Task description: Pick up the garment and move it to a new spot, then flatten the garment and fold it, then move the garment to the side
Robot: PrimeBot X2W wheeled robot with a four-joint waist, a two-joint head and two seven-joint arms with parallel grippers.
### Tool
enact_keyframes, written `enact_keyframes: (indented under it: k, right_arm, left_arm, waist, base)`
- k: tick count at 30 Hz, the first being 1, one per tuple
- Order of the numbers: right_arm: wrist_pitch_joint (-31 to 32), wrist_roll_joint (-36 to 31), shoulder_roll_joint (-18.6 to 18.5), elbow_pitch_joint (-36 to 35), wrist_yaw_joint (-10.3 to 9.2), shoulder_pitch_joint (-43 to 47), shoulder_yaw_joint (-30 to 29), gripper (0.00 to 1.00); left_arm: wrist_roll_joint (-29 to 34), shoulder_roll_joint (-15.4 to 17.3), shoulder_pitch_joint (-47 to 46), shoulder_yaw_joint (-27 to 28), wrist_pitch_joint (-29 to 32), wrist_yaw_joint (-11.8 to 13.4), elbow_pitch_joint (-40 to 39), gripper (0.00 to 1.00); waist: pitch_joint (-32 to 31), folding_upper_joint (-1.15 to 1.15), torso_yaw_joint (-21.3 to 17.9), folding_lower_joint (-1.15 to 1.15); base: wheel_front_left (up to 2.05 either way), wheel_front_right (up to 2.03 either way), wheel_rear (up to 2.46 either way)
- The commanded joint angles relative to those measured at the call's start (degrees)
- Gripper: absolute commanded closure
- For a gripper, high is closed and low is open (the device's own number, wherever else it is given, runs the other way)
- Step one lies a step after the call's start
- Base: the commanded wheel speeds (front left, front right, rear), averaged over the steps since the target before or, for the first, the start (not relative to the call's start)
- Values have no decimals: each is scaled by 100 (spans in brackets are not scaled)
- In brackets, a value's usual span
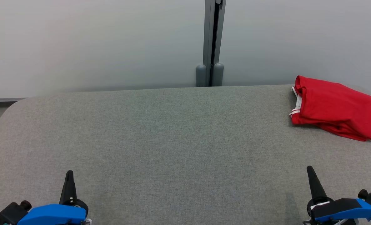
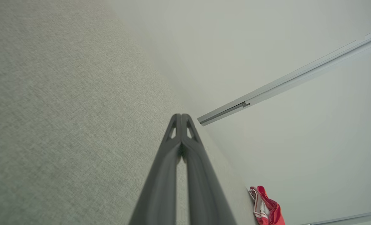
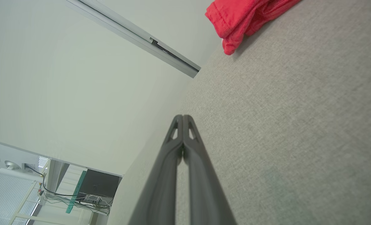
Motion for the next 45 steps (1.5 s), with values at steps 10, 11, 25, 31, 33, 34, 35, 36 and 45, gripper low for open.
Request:
enact_keyframes:
  k: [10,11,25,31,33,34,35,36,45]
  right_arm:
    - [191,699,-34,-153,2,-201,-76,100]
    - [205,756,-34,-159,2,-206,-82,100]
    - [401,1520,-38,-247,2,-257,-149,100]
    - [479,1823,-39,-276,2,-286,-174,100]
    - [501,1920,-39,-288,2,-298,-183,100]
    - [512,1971,-40,-295,2,-303,-187,100]
    - [529,2020,-40,-301,2,-309,-192,100]
    - [542,2068,-40,-306,2,-313,-194,100]
    - [649,2476,-42,-353,2,-341,-229,100]
  left_arm:
    - [-729,1,-222,35,179,-38,-155,100]
    - [-790,0,-230,35,189,-39,-162,100]
    - [-1592,-11,-309,46,385,-48,-251,100]
    - [-1909,-13,-355,51,466,-53,-292,100]
    - [-2012,-15,-363,53,487,-55,-304,100]
    - [-2063,-16,-369,54,499,-56,-308,100]
    - [-2117,-16,-377,55,514,-57,-314,100]
    - [-2166,-17,-383,56,528,-58,-320,100]
    - [-2591,-23,-411,64,638,-66,-364,100]
  waist:
    - [16,0,1,0]
    - [17,0,1,0]
    - [40,0,2,0]
    - [49,0,2,0]
    - [52,0,2,0]
    - [54,0,2,0]
    - [56,0,2,0]
    - [57,0,2,0]
    - [71,0,3,0]
  base:
    - [0,0,0]
    - [0,0,0]
    - [0,0,0]
    - [0,0,0]
    - [0,0,0]
    - [0,0,0]
    - [0,0,0]
    - [0,0,0]
    - [0,0,0]
